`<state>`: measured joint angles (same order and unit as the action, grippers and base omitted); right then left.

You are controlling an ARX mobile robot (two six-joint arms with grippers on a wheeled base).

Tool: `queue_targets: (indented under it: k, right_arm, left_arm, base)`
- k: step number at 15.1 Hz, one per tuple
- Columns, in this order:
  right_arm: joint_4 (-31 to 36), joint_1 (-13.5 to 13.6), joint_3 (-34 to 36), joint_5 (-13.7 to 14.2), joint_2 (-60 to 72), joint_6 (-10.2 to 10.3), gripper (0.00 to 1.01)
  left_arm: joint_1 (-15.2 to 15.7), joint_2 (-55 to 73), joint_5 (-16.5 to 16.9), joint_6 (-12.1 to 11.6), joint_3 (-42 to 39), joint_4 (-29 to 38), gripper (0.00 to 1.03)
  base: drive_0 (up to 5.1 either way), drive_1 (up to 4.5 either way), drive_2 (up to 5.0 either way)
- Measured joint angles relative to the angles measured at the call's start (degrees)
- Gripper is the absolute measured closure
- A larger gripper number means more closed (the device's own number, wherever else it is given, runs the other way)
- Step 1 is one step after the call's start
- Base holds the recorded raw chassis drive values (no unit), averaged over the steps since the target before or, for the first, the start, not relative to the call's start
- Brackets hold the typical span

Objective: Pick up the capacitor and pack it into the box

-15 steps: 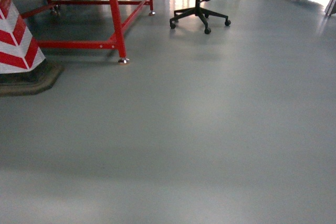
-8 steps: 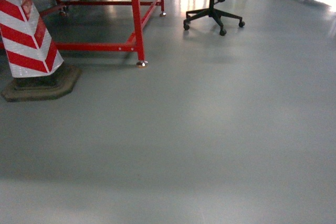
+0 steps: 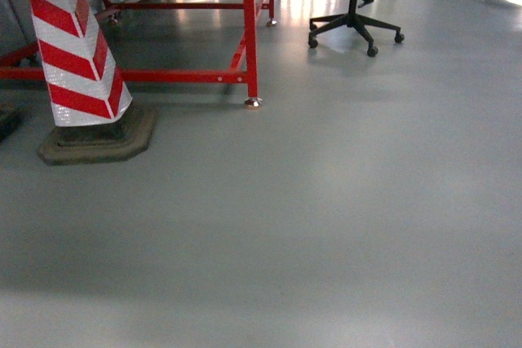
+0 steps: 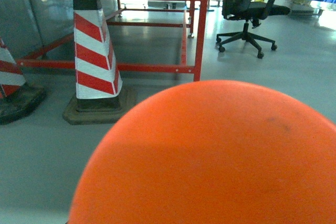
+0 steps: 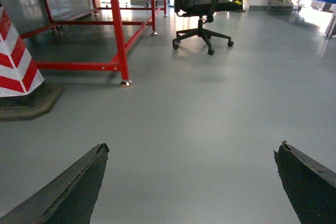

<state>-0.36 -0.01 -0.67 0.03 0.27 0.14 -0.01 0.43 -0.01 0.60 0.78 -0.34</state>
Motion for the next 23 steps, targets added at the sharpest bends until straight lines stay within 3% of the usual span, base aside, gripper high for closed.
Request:
queue_targets:
  k: [23]
  right_arm:
    - [0.2, 0.0, 0.0, 0.0, 0.0, 0.0, 0.03]
  left_arm:
    - [0.0, 0.0, 0.0, 0.0, 0.0, -0.1, 0.60]
  base:
    - [-5.0, 2.41, 2.4]
